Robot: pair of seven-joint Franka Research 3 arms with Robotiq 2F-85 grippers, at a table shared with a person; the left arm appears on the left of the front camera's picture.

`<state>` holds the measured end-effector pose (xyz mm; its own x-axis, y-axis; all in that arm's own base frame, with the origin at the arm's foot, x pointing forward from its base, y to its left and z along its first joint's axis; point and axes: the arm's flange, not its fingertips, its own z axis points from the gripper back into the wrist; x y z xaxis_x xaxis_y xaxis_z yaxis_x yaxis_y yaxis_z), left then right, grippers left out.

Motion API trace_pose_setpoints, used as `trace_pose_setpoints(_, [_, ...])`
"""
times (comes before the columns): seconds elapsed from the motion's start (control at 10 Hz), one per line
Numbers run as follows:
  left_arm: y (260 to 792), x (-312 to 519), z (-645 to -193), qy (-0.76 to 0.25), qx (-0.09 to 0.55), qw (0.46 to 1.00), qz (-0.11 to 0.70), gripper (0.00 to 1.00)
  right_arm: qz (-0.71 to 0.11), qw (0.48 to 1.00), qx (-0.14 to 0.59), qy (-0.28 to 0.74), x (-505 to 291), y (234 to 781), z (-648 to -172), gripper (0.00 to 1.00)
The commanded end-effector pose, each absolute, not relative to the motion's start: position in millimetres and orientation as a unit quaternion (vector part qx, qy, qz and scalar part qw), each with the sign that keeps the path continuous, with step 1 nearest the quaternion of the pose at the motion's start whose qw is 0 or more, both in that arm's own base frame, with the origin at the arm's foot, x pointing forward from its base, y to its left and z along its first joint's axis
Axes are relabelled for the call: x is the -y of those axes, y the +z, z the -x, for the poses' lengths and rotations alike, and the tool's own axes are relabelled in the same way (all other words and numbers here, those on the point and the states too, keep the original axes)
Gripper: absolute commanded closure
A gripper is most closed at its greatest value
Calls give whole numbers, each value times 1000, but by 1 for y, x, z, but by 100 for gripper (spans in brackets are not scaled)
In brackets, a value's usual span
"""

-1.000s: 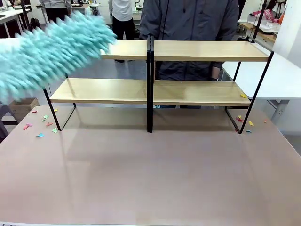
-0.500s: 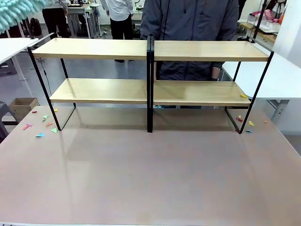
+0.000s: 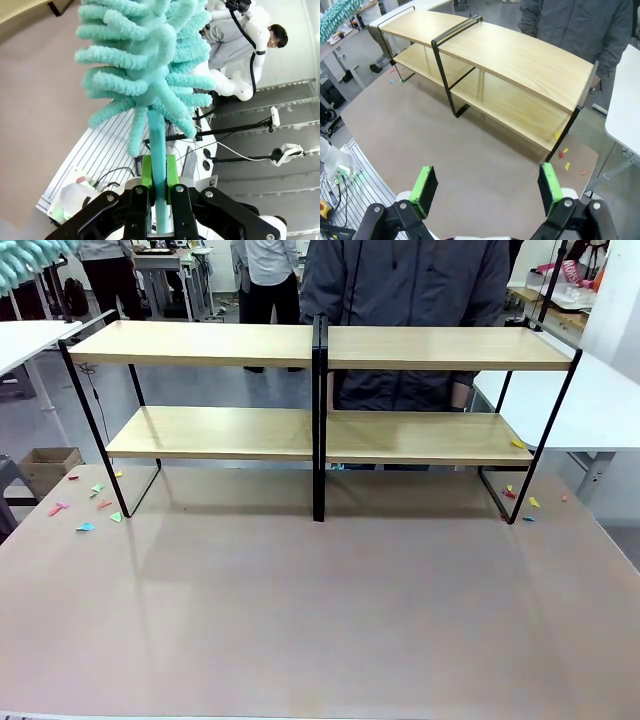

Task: Clean the shelves.
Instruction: Clean another randomly selected level of the Shelf with the Duster, then place the Duster on the table.

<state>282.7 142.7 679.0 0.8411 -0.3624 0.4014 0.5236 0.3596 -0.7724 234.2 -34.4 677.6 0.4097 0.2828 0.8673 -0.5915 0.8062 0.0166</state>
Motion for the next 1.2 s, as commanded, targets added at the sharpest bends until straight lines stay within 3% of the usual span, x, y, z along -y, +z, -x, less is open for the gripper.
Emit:
trace_pose_setpoints(0.0, [680, -141, -280, -285, 81, 816, 496, 88, -167, 821, 475, 268, 34, 678, -234, 0])
trace_pose_setpoints(1.1, [680, -141, -280, -285, 81, 816, 496, 88, -167, 821, 475, 268, 34, 678, -234, 0])
